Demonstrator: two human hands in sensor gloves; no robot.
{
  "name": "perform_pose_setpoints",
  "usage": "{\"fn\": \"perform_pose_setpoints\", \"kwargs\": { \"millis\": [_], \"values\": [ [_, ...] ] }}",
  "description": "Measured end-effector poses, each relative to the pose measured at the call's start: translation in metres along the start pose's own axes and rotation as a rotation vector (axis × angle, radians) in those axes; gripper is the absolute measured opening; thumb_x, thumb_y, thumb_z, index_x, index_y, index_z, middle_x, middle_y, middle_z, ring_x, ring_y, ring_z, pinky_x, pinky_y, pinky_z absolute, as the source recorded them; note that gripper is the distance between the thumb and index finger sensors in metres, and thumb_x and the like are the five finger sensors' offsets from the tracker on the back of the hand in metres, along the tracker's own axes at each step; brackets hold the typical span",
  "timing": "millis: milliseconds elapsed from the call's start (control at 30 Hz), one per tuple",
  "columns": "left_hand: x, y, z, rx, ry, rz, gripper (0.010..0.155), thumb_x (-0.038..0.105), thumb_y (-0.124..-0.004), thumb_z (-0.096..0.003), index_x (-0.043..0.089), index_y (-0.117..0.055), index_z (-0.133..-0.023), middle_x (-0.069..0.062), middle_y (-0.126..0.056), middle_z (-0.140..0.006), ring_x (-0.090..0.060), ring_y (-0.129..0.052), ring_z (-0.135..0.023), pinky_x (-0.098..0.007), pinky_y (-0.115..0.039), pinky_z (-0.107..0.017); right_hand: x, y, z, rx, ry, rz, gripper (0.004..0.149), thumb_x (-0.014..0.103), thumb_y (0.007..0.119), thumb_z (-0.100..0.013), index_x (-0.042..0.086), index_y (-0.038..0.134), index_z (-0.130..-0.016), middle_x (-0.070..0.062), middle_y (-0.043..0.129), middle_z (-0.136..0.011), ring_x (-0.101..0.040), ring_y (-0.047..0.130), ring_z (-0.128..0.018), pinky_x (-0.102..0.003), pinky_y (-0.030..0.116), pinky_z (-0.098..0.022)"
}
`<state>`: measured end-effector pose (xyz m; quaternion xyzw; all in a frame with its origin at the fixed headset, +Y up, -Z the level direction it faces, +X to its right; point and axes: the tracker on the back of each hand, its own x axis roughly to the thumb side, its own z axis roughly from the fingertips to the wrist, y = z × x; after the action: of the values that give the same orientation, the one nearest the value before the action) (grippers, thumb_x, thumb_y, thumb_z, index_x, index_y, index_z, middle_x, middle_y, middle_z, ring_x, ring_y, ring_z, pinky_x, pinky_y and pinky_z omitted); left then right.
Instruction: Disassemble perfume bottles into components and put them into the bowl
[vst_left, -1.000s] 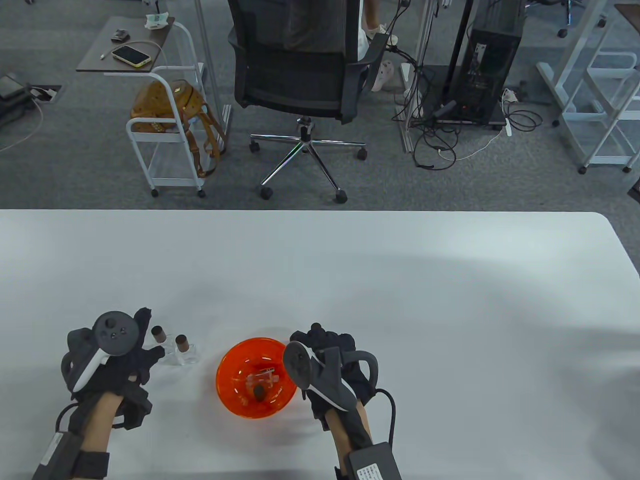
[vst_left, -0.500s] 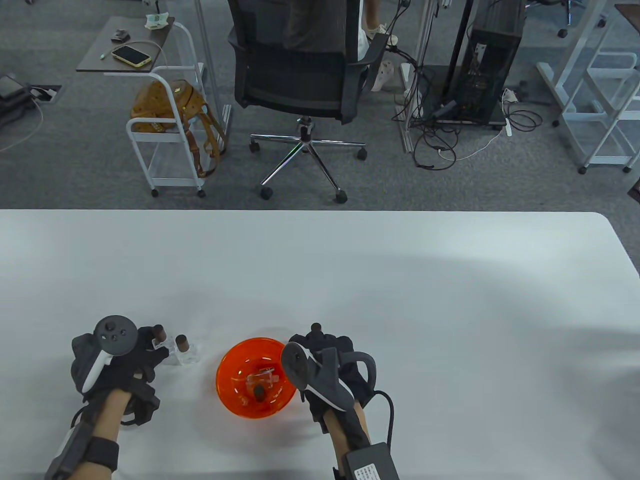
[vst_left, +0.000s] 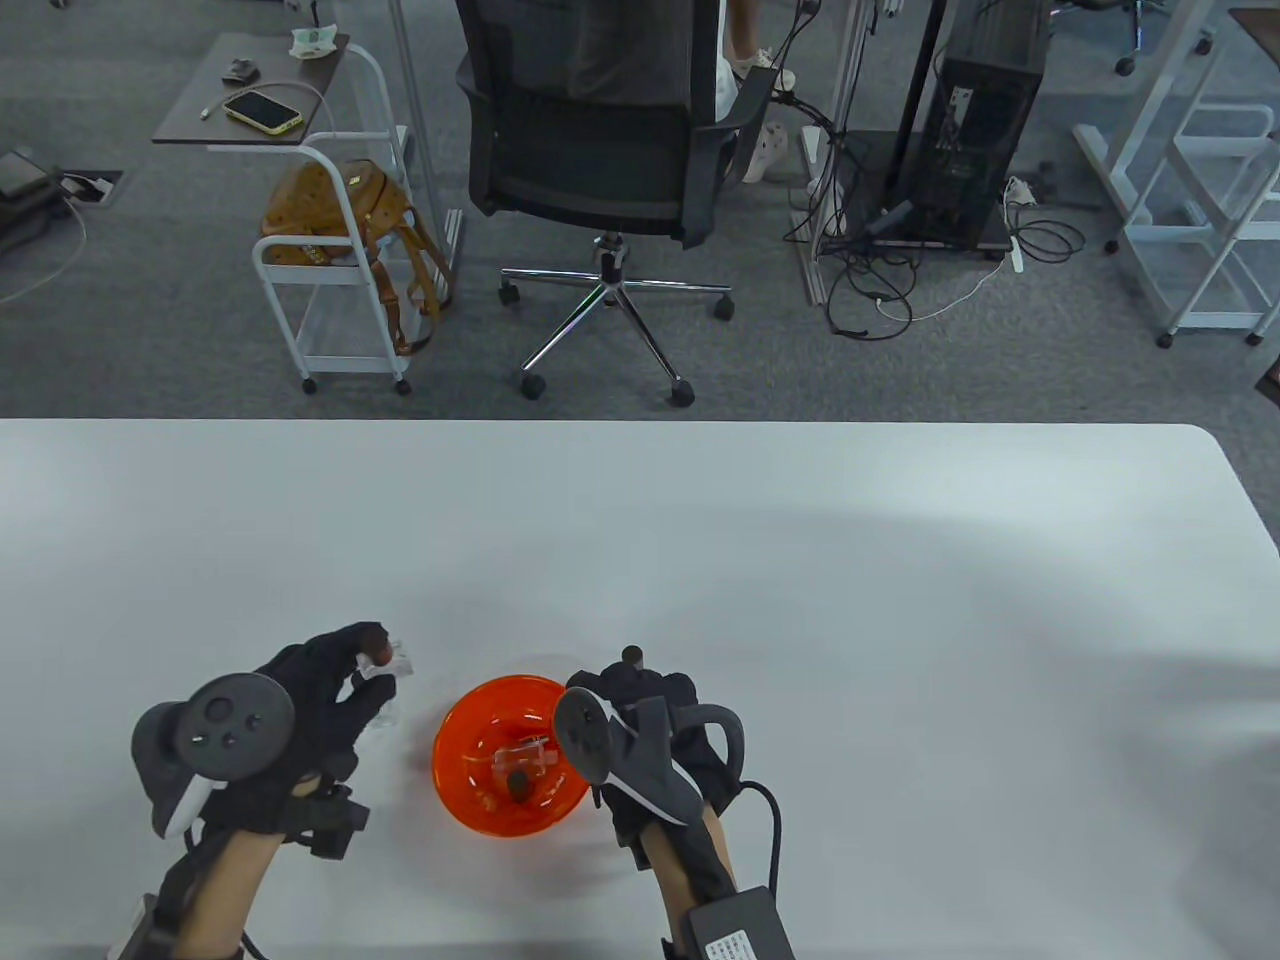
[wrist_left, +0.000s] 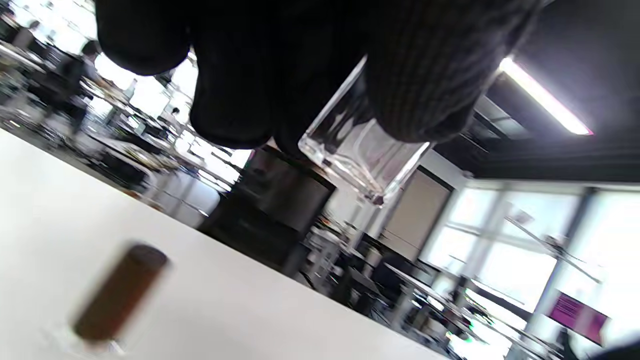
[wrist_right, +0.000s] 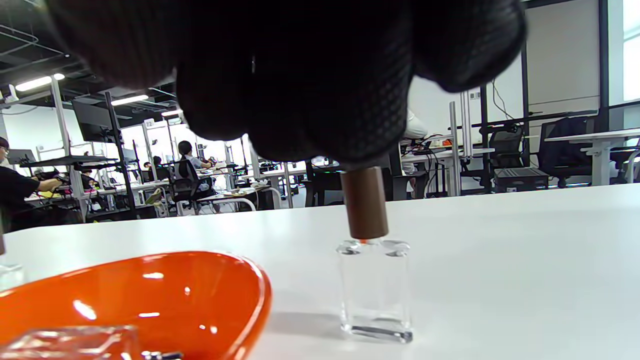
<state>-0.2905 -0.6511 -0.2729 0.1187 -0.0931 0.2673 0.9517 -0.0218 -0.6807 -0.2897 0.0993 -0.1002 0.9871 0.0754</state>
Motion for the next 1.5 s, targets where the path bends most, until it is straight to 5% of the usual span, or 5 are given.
{"fn": "perform_pose_setpoints", "kwargs": {
  "millis": [267,733,900,1067,1500],
  "values": [
    [0.026,-0.053,0.006,-0.184,-0.109,-0.199,0.055,0.042,-0.091,-0.0401,0.025,-0.087,-0.092,-0.006,-0.103,-0.085,-0.032,-0.103,-0.072,-0.056,-0.075,-0.060,0.014,-0.018,0.007,-0.095,-0.052,-0.209,0.053,0.053,0.074,-0.036,0.034,0.079,-0.085,0.005,0.093,-0.083,-0.009,0.104,-0.055,-0.049,0.081,-0.058],
    [0.016,-0.060,0.003,-0.216,-0.058,-0.222,0.054,0.042,-0.090,-0.0403,0.025,-0.087,-0.092,-0.006,-0.103,-0.086,-0.032,-0.102,-0.073,-0.056,-0.074,-0.061,0.030,-0.024,0.012,-0.119,-0.096,-0.347,0.052,0.047,0.085,-0.034,0.035,0.080,-0.084,0.005,0.092,-0.080,-0.007,0.103,-0.052,-0.048,0.081,-0.057],
    [0.004,-0.055,0.000,-0.192,0.001,-0.170,0.054,0.041,-0.090,-0.0413,0.024,-0.086,-0.093,-0.007,-0.104,-0.088,-0.033,-0.104,-0.072,-0.056,-0.076,-0.060,0.034,0.005,0.007,0.070,-0.132,0.046,0.056,0.040,0.090,-0.033,0.031,0.079,-0.087,0.003,0.090,-0.087,-0.007,0.103,-0.052,-0.050,0.082,-0.057],
    [0.004,-0.056,-0.001,-0.200,0.001,-0.171,0.054,0.041,-0.089,-0.0414,0.024,-0.085,-0.093,-0.007,-0.104,-0.088,-0.033,-0.104,-0.072,-0.056,-0.075,-0.060,0.044,0.029,0.007,0.236,-0.160,0.119,0.054,0.042,0.092,-0.031,0.030,0.084,-0.082,0.002,0.095,-0.082,-0.008,0.104,-0.048,-0.051,0.082,-0.056],
    [0.004,-0.061,-0.001,-0.228,-0.009,-0.160,0.055,0.042,-0.089,-0.0416,0.023,-0.085,-0.093,-0.008,-0.103,-0.087,-0.033,-0.103,-0.073,-0.057,-0.074,-0.061,0.047,0.041,0.007,0.240,-0.167,0.203,0.057,0.044,0.091,-0.030,0.030,0.082,-0.084,0.003,0.095,-0.082,-0.008,0.104,-0.048,-0.051,0.081,-0.056]
  ]
}}
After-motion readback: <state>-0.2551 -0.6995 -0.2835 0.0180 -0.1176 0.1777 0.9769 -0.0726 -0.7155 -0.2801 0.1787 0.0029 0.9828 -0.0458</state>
